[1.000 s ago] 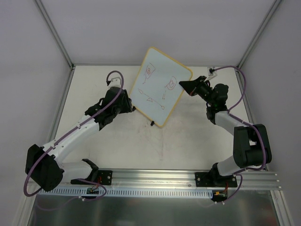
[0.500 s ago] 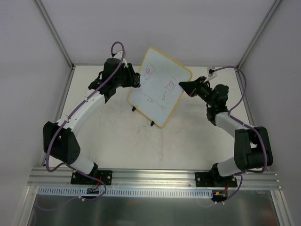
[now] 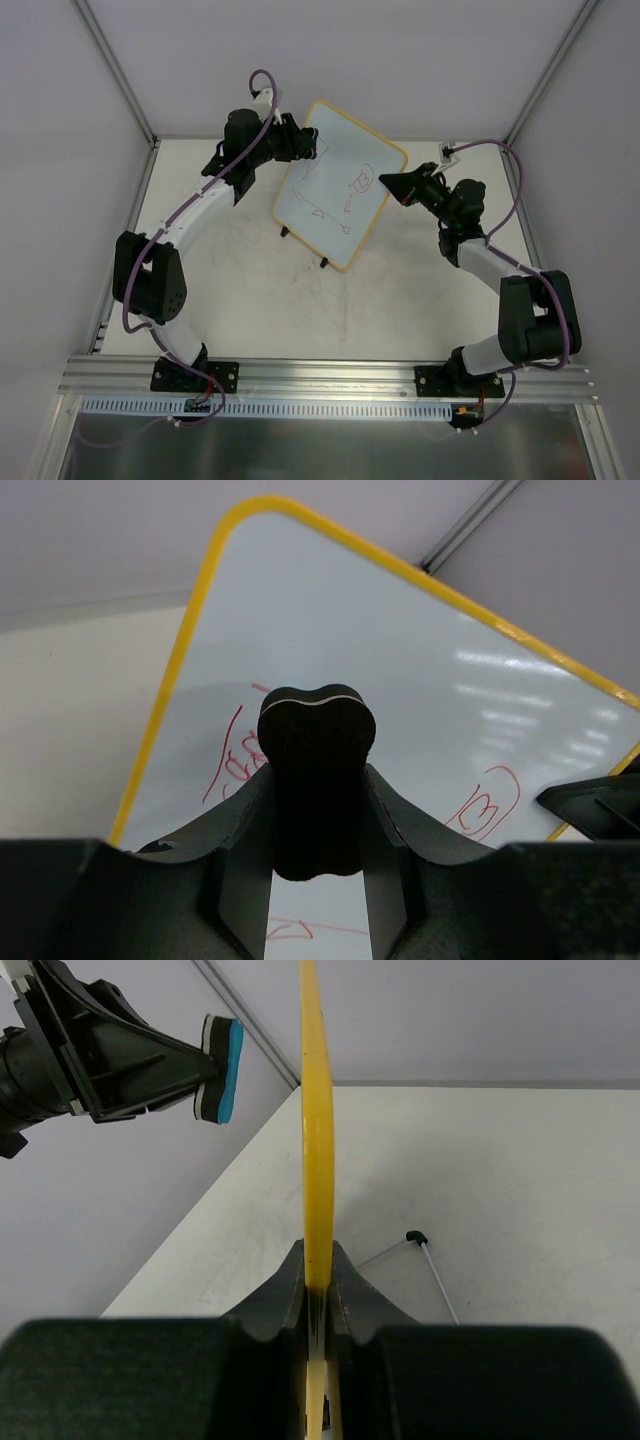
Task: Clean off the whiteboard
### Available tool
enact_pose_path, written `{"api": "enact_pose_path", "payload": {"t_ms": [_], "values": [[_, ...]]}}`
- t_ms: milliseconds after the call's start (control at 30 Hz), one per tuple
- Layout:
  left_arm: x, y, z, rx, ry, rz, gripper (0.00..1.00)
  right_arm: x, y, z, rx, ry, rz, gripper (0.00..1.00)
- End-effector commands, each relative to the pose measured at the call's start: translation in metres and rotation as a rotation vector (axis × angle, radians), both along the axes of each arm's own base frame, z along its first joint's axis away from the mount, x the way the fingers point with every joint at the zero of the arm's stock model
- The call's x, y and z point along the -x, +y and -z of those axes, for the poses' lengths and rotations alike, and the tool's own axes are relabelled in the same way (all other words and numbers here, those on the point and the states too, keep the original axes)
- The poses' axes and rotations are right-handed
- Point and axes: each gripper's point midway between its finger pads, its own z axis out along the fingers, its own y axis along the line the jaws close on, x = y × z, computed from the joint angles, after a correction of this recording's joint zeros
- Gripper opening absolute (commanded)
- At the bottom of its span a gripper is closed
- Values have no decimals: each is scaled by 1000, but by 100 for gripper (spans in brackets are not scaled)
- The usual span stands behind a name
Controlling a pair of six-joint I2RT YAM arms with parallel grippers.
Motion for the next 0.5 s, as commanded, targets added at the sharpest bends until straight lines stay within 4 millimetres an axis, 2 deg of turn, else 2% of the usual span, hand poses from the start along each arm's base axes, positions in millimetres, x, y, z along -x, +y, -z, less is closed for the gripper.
{"api": "enact_pose_path", "payload": {"t_ms": [0,233,467], "values": [[-7,-12,-47,65,-231,59,0,-1,0,-14,68,-103,6,0],[-29,-28,-36,1,-302,11,0,-3,3,-13,66,-97,-7,0],[-37,-50,-31,-48,-355,-2,0,-1,4,-12,66,-94,-10,0]]}}
